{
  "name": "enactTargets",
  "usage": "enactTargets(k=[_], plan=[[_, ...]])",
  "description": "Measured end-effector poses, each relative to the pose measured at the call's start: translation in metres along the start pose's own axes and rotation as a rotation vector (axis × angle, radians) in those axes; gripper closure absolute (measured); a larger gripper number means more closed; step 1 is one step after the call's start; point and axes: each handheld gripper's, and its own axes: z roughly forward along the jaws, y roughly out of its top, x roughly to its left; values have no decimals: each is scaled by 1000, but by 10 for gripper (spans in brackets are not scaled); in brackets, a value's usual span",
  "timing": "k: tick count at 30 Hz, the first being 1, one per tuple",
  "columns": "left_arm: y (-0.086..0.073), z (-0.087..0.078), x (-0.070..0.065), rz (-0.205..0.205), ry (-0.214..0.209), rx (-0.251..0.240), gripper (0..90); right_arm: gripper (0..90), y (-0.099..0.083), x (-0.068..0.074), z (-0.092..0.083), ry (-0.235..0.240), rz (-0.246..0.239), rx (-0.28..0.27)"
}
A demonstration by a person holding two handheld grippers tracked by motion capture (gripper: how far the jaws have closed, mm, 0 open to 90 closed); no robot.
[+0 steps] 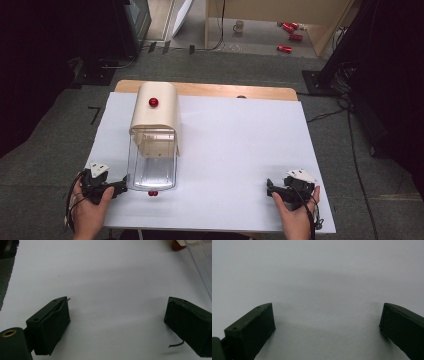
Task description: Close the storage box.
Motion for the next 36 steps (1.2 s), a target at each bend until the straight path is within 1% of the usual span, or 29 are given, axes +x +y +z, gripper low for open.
enactTargets(k=[2, 4, 5, 6, 7, 8, 9, 11, 13, 14, 15, 17, 18, 19, 20, 21, 22, 23, 24, 25, 26, 27, 28, 29, 30, 31, 32, 33, 36], plan=[[0, 0, 0, 0, 0, -1, 59, 0, 0, 0, 0, -1, 5, 0], [0, 0, 0, 0, 0, -1, 59, 0, 0, 3, -1, -24, 30, -2], [0, 0, 0, 0, 0, -1, 59, 0, 0, 3, -1, -24, 30, -2], [0, 0, 0, 0, 0, 0, 59, 0, 1, 8, -4, -18, 48, 7], [0, 0, 0, 0, 0, 0, 59, 0, 1, 8, -4, -18, 48, 7], [0, 0, 0, -1, 0, -1, 59, 0, 2, 11, -5, -8, 49, 3], [0, 0, 0, 0, 0, 0, 59, 0, 3, 14, -7, 7, 49, -6], [0, 0, 0, 0, 0, 0, 59, 0, 6, 22, -12, 15, 44, -26], [0, 0, 0, 0, 0, 0, 59, 0, 8, 27, -15, 28, 39, -36], [0, 0, 0, -1, -1, 0, 59, 0, 12, 34, -19, 40, 28, -43], [0, 0, 0, -1, -1, 0, 59, 0, 12, 34, -19, 40, 28, -43], [0, 0, 0, -1, 0, 0, 59, 0, 15, 43, -23, 53, 16, -52], [0, 0, 0, -3, 0, -2, 59, 0, 19, 53, -27, 72, 1, -62], [0, 0, 0, -3, 0, -2, 59, 0, 19, 53, -27, 72, 1, -62], [0, 0, 0, -1, 0, 0, 59, 0, 21, 59, -28, 81, -9, -69], [0, 0, 0, -1, 0, -1, 59, 0, 25, 70, -31, 102, -29, -84], [0, 0, 0, -1, -1, 0, 59, 0, 25, 70, -31, 102, -29, -84], [0, 0, 0, -1, -1, 0, 59, 0, 27, 75, -33, 115, -40, -92], [0, 0, 0, -1, -1, 0, 59, 0, 31, 86, -36, 135, -53, -104], [0, 0, 0, -1, -1, 0, 59, 0, 31, 86, -36, 135, -53, -104], [0, 0, 0, -1, -1, 0, 59, 0, 33, 91, -38, 144, -62, -109], [0, 0, 0, -1, -1, 0, 59, 0, 36, 102, -40, 163, -78, -116], [0, 0, 0, -1, -1, 0, 59, 0, 38, 108, -41, 171, -87, -119], [0, 0, 0, -1, -1, 0, 59, 0, 38, 108, -41, 171, -87, -119], [0, 0, 0, -1, -1, 0, 59, 0, 40, 118, -42, 188, -103, -121], [0, 0, 0, -1, -1, 0, 59, 0, 40, 118, -42, 188, -103, -121], [0, 0, 0, -1, -1, 0, 59, 0, 42, 129, -43, 205, -122, -124], [0, 0, 0, -1, -1, 0, 59, 0, 42, 129, -43, 205, -122, -124], [0, 0, 0, -1, -1, 0, 59, 0, 44, 144, -44, 228, -139, -129]])
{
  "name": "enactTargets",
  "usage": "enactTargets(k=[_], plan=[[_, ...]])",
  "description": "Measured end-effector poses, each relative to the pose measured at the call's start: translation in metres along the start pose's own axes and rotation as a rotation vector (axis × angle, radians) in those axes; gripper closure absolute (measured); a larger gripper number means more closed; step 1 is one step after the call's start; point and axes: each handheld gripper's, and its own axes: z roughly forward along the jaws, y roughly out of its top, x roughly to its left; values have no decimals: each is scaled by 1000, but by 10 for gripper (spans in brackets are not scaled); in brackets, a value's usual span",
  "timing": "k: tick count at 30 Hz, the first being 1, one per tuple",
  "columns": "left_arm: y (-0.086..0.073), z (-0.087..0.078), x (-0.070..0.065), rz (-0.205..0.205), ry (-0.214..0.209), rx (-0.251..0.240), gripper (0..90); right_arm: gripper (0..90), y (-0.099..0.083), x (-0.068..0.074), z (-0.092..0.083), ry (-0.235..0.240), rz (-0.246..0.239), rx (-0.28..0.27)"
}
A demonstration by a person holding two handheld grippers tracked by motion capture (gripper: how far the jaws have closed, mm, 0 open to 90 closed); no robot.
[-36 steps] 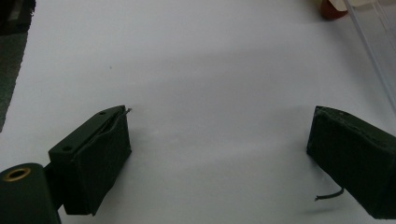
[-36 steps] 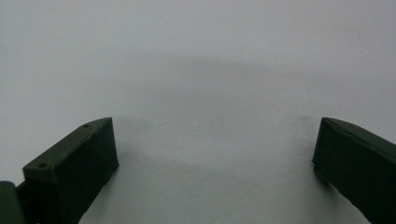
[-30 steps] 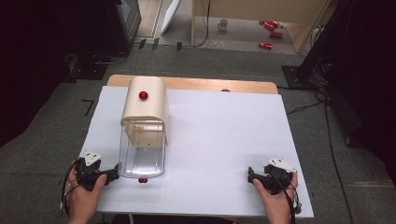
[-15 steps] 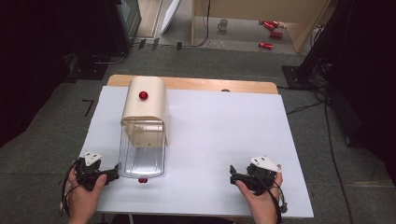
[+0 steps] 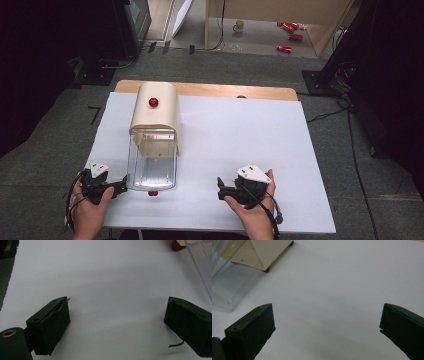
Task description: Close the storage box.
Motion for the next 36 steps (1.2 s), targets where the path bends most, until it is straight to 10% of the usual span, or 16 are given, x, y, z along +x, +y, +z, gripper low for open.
enactTargets(k=[36], plan=[[0, 0, 0, 2, -1, 2, 59, 0, 4, 126, 43, 215, -139, 20]])
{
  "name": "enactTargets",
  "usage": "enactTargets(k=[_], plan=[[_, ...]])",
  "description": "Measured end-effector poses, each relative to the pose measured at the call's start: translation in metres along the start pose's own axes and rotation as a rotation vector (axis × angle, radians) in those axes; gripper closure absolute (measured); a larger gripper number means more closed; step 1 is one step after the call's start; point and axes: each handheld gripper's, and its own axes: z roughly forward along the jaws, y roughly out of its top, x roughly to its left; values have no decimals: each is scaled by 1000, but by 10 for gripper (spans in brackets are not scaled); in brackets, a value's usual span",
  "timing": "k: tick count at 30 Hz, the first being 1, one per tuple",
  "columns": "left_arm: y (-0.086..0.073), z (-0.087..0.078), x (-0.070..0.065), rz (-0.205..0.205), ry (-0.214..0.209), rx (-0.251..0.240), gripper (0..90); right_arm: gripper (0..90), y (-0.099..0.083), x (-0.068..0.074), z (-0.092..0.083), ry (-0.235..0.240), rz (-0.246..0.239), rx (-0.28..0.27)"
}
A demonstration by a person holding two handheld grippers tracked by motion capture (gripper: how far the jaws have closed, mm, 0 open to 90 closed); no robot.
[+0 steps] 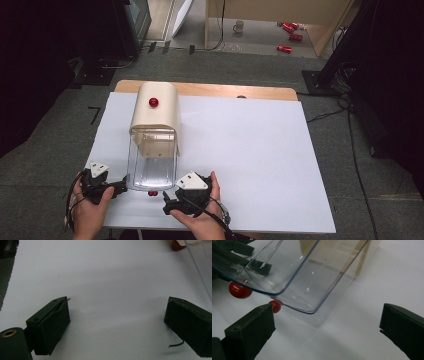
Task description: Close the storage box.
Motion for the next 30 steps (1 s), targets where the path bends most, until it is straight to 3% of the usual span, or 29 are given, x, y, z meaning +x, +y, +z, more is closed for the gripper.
enactTargets(k=[4, 9, 20, 30], plan=[[0, 0, 0, 0, 0, 0, 59, 0, -3, 12, 15, -1, -24, 13], [0, 0, 0, 0, 0, 0, 59, 5, -2, 21, 23, 8, -10, -2], [0, 0, 0, 2, 0, 0, 59, 112, 4, 31, 16, -2, -22, -56], [0, 0, 0, 1, 0, -1, 59, 93, 20, 32, 8, 30, -34, -61]])
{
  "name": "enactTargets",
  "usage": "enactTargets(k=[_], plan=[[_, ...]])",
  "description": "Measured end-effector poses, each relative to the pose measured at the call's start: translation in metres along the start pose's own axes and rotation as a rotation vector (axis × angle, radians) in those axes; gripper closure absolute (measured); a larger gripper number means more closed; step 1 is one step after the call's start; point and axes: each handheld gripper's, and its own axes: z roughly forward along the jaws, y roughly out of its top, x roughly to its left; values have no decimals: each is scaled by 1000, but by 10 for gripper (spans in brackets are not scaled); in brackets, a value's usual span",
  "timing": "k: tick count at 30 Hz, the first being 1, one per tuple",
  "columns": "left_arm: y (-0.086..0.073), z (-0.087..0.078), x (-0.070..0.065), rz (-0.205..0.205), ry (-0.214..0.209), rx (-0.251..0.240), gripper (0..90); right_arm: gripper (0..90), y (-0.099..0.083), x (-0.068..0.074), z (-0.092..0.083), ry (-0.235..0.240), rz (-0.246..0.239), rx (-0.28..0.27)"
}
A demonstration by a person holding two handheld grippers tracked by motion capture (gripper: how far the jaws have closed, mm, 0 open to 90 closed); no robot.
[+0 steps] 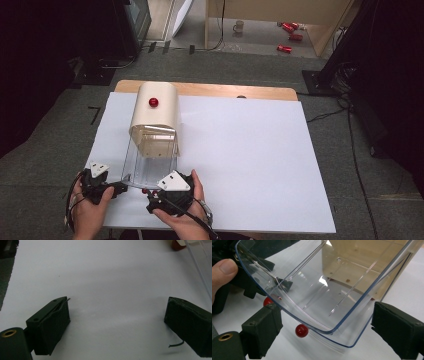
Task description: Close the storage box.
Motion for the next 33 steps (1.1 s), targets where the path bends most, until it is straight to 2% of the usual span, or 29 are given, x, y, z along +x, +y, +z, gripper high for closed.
enactTargets(k=[7, 11, 14, 19, 29, 33], plan=[[0, 0, 0, 0, 0, 0, 59, 93, -1, -2, 0, -3, 19, 0], [0, 0, 0, 0, 0, 0, 59, 94, 2, -4, -5, -5, 26, -19], [0, 0, 0, 2, 1, 1, 59, 133, 6, -9, -12, -18, 45, -48], [0, 0, 0, 2, 1, 0, 59, 133, 12, -14, -13, -30, 62, -52], [0, 0, 0, -4, 0, -2, 59, 133, 41, -28, -8, -61, 68, -88], [0, 0, 0, 1, 0, 2, 59, 134, 51, -36, -2, -83, 80, -84]])
